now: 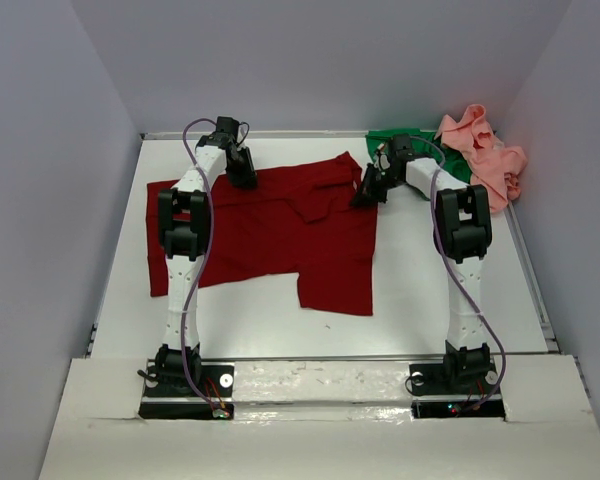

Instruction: Fold and stack the t-shirts

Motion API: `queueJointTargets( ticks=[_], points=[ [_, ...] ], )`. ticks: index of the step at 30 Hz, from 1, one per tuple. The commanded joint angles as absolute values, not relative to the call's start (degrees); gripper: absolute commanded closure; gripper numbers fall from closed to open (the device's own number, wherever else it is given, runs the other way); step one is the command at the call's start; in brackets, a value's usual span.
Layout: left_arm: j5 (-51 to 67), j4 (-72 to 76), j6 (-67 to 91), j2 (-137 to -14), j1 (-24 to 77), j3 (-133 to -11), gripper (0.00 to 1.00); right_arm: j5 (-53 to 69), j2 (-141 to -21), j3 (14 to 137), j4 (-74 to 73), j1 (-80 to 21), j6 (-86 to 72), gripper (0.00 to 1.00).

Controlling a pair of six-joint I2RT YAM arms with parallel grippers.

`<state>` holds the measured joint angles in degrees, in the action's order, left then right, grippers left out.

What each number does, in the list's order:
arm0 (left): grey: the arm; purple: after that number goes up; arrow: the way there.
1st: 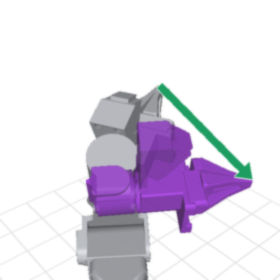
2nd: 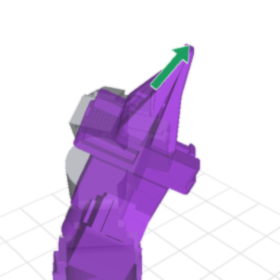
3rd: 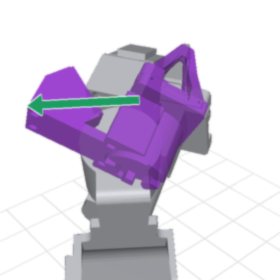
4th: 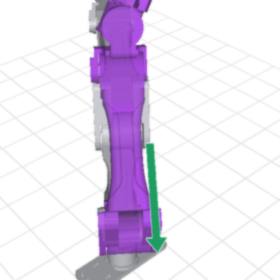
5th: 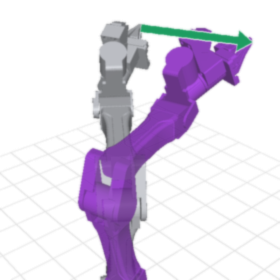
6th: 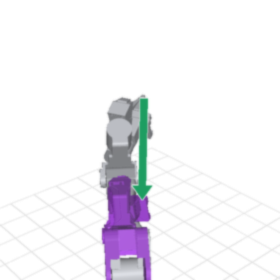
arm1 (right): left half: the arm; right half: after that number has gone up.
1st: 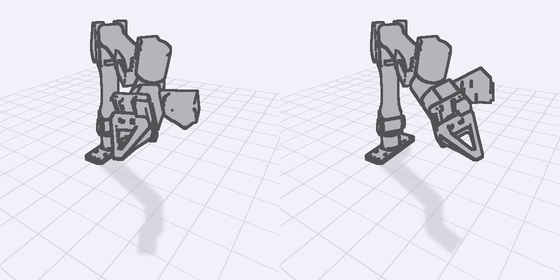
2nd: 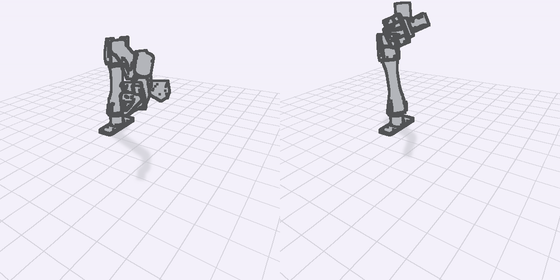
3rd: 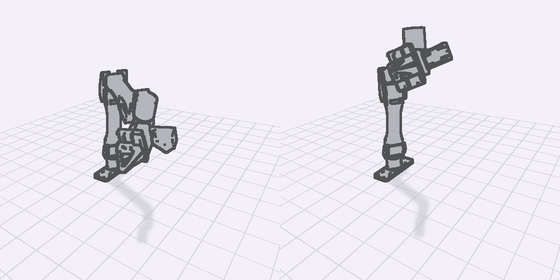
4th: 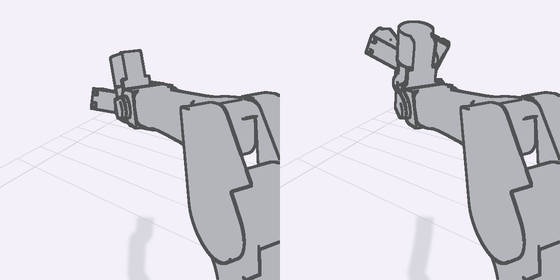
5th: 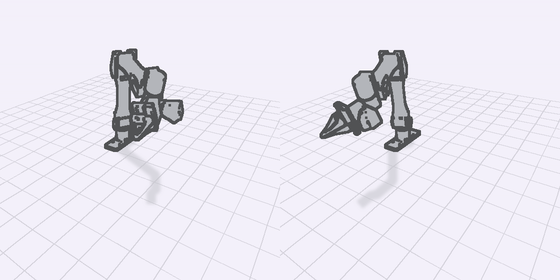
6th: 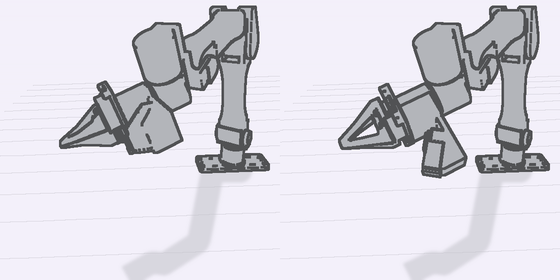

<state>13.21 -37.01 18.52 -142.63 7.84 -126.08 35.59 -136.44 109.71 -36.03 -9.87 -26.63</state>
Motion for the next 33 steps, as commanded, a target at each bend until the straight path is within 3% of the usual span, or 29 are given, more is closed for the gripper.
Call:
queueJointTargets(
  ticks=[1,33],
  points=[
    [10.1,-41.8,17.1,-141.7,7.7,-124.4,0.62,34.5,-131.0,111.3,-39.0,-10.5,-25.5,1.0],
    [10.4,-42.2,17.1,-142.6,7.7,-125.6,0.62,30.1,-128.1,112.0,-52.5,-10.5,-22.3,1.0]
  ],
)
